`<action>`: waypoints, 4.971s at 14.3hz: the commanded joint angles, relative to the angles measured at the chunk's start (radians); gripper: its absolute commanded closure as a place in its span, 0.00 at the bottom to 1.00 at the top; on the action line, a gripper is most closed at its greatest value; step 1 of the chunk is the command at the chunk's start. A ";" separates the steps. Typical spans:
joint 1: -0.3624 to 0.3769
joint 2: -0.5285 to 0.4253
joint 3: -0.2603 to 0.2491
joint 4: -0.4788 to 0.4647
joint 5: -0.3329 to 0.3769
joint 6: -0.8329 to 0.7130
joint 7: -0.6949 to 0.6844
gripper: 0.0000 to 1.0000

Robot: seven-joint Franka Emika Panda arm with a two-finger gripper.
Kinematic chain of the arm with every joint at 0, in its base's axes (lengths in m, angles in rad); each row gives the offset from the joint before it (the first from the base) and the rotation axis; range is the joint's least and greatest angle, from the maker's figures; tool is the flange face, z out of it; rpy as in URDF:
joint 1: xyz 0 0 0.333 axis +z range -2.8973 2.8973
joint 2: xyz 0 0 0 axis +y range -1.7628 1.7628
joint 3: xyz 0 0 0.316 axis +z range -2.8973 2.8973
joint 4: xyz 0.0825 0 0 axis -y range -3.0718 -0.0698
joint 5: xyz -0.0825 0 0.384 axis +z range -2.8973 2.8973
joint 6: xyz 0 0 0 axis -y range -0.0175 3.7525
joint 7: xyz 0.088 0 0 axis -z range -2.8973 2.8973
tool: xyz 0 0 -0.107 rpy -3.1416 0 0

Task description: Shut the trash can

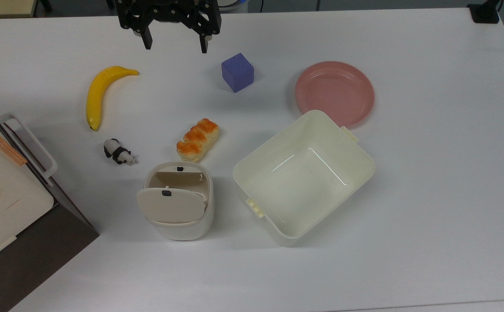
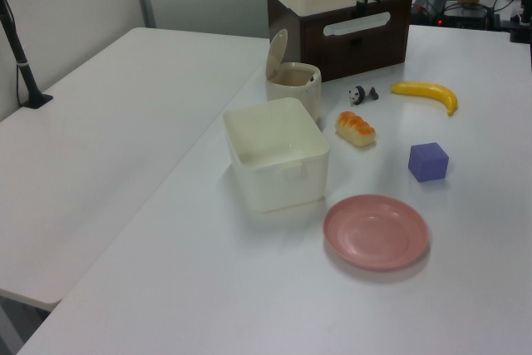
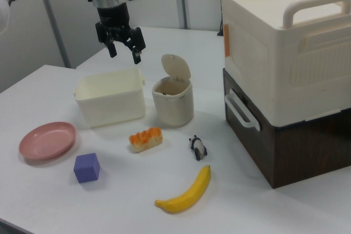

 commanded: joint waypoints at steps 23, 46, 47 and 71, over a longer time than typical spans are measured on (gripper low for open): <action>0.003 -0.011 -0.023 -0.031 0.016 0.032 -0.117 0.00; 0.003 -0.008 -0.023 -0.032 0.013 0.047 -0.107 0.42; 0.006 -0.008 -0.022 -0.033 0.011 0.079 -0.099 0.58; 0.074 0.323 -0.019 0.007 -0.438 0.938 0.466 1.00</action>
